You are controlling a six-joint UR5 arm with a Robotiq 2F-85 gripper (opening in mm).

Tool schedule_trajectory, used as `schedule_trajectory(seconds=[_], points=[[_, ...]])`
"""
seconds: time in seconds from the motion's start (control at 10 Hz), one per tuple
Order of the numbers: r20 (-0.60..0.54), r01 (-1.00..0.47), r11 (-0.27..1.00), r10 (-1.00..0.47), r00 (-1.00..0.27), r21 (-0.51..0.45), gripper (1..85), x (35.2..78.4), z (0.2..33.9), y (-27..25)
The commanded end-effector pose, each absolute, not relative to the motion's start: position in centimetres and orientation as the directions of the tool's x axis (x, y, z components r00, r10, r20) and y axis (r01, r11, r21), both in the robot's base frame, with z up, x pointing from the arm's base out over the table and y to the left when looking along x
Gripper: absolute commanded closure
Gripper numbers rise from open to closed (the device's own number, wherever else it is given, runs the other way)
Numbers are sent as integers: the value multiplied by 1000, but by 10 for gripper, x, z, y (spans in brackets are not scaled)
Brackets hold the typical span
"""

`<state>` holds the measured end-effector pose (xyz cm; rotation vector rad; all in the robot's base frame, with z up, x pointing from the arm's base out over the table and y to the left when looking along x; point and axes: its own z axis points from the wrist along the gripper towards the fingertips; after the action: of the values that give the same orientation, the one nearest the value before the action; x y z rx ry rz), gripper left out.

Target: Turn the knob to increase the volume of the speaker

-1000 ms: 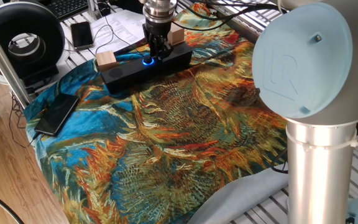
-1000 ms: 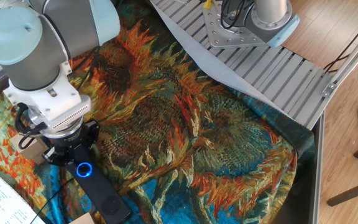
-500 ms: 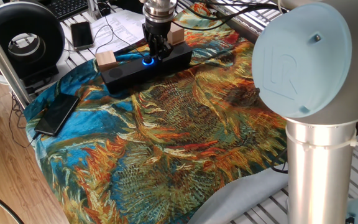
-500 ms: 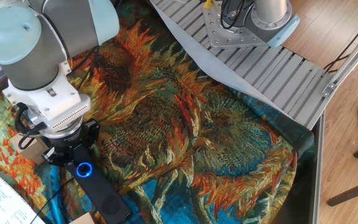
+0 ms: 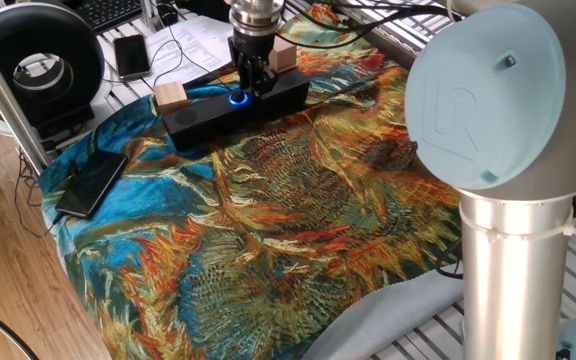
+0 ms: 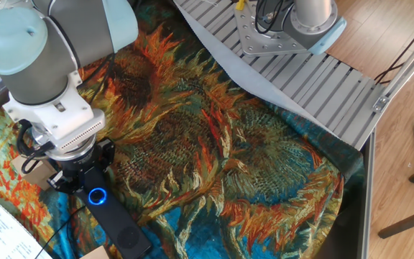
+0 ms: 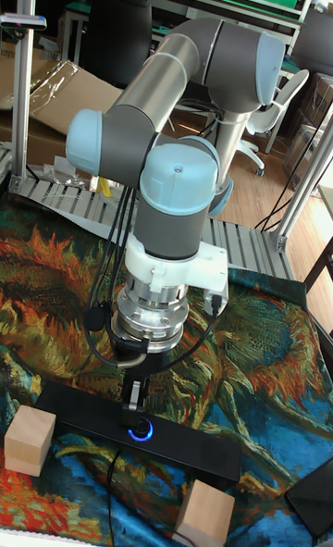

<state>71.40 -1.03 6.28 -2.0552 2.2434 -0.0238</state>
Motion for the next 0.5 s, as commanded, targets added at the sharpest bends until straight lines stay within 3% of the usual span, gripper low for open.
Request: schedule_trajectory(seconds=[0.0,0.4], points=[[-60,-992,88,-995,-83,-91,427,720,65,-9],[-64,-991,96,-994,-91,-91,427,726,65,-3]])
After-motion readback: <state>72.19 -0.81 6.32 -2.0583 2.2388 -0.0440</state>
